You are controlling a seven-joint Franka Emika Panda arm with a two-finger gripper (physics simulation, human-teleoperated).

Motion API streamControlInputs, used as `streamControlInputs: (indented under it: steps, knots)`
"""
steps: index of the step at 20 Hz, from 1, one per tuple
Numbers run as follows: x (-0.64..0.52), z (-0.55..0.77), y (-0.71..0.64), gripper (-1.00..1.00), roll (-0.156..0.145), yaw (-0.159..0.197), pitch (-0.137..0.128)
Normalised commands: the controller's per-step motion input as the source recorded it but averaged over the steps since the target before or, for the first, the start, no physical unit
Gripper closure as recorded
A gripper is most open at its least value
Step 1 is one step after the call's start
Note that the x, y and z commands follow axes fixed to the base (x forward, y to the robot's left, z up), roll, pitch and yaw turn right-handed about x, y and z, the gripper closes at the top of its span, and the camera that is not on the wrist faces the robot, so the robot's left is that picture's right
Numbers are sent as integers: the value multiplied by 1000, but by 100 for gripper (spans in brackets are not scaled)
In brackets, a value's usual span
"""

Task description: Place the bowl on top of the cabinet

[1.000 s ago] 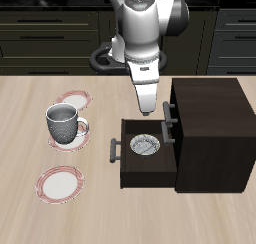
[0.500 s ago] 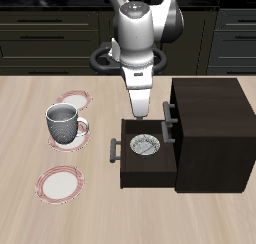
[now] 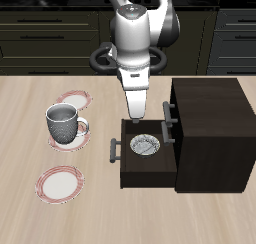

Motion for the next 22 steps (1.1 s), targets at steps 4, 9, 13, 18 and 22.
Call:
streamControlInputs:
  steps: [4, 9, 13, 18, 22]
  knots:
    - [93, -198, 87, -100, 8, 6, -21]
    - [51, -181, 117, -100, 11, -16, 7]
    - [-123, -277, 202, -100, 28, -3, 31]
    - [-100, -216, 94, -100, 8, 10, 7]
    - [24, -238, -79, -100, -32, -7, 17]
